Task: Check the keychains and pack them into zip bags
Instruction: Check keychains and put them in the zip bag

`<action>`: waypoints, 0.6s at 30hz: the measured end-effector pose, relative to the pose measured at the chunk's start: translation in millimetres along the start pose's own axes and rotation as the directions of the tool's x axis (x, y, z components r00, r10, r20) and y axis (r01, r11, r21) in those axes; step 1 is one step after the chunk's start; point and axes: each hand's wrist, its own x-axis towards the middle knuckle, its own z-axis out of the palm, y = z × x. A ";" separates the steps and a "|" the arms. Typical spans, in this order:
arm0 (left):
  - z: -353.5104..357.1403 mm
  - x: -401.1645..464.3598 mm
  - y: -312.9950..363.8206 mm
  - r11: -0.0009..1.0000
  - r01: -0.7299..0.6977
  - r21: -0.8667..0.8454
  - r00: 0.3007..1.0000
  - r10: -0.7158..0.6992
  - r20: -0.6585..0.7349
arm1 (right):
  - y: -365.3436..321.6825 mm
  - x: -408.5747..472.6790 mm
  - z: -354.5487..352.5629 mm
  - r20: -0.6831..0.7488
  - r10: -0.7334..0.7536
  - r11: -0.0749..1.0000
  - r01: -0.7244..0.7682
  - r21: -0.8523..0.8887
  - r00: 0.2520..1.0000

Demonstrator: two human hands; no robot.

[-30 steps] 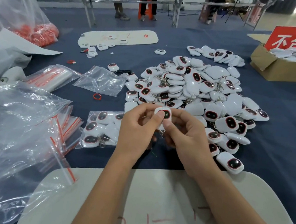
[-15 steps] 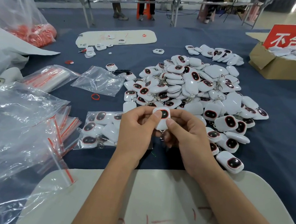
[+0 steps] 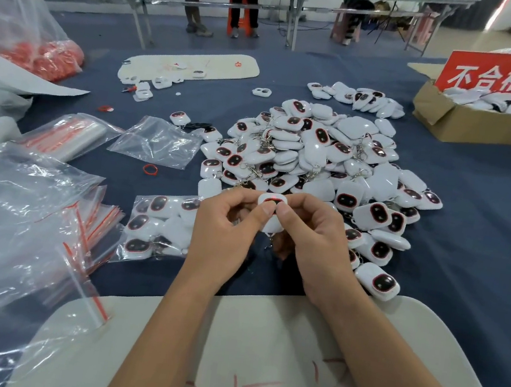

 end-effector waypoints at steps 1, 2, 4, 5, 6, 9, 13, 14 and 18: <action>-0.2 -0.2 0.2 1.000 -0.005 0.002 1.000 0.005 0.000 | -0.4 0.0 0.3 0.001 -0.003 1.000 0.003 0.002 1.000; -0.9 -0.3 0.2 1.000 -0.007 0.001 1.000 0.007 0.000 | -0.8 -0.2 0.5 0.007 -0.005 1.000 0.005 0.008 1.000; -1.9 0.2 -0.2 1.000 0.000 -0.004 1.000 0.000 0.004 | -1.1 -0.1 0.7 0.015 -0.006 1.000 0.006 0.014 1.000; -1.7 0.4 -0.5 1.000 0.005 -0.008 1.000 -0.005 0.009 | -1.3 0.2 0.3 0.015 -0.004 1.000 0.004 0.011 1.000; -1.0 0.6 -0.8 1.000 0.010 -0.010 1.000 -0.010 0.012 | -1.2 0.7 -0.1 0.013 0.001 1.000 -0.001 0.009 1.000; 0.0 1.2 -0.5 1.000 0.017 -0.018 1.000 -0.017 0.006 | -1.6 1.0 0.9 0.025 0.014 1.000 -0.014 0.017 1.000; -1.7 1.2 -1.2 0.997 0.054 -0.048 0.998 -0.054 0.011 | -2.0 1.7 0.7 0.059 0.027 0.999 -0.028 0.023 0.998; -1.7 0.8 -1.2 0.996 0.060 -0.059 0.998 -0.059 0.013 | -2.0 1.9 0.1 0.063 0.027 0.999 -0.029 0.036 0.998; -2.5 0.6 -0.8 0.993 0.070 -0.098 0.998 -0.071 0.001 | -1.5 0.3 1.7 0.046 0.011 1.000 -0.011 0.006 0.999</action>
